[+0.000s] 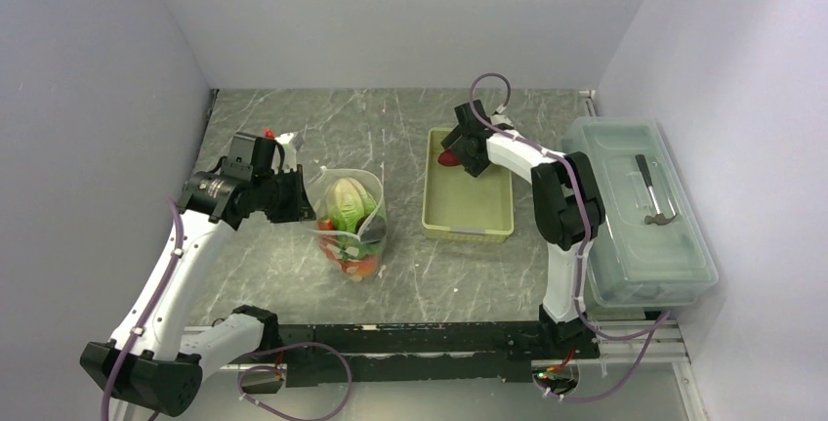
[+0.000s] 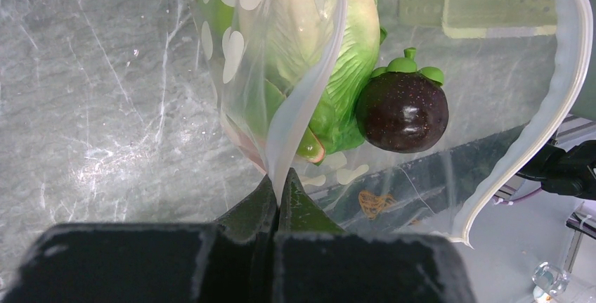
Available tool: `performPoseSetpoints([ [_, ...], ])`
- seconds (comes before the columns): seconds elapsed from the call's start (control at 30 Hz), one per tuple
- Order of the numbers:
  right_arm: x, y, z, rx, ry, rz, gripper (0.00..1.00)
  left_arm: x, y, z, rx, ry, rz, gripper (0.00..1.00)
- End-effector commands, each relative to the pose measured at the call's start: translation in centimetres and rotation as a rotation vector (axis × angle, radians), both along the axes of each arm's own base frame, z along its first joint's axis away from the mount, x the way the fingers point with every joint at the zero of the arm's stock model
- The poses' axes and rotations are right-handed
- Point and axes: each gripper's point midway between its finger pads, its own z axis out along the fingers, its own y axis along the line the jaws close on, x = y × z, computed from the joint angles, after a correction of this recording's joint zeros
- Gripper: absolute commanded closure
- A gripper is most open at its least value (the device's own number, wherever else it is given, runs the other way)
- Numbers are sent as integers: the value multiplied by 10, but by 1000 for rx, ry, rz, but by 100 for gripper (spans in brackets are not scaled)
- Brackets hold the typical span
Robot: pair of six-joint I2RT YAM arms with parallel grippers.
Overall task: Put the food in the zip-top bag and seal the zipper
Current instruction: Pick up the fake vegetable from the bin.
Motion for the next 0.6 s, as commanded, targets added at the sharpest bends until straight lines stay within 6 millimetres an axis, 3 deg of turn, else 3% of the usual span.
performPoseSetpoints([
  [0.0,25,-4,17,22,-67,-68,23,0,-1,15,-16,-47,-11,100],
  [0.3,30,-15,4,4,-45,-113,24,0,-1,15,-14,-49,-12,100],
  [0.57,29,-15,-2,14,-36,-119,34,0,-2,15,-22,-46,-12,100],
])
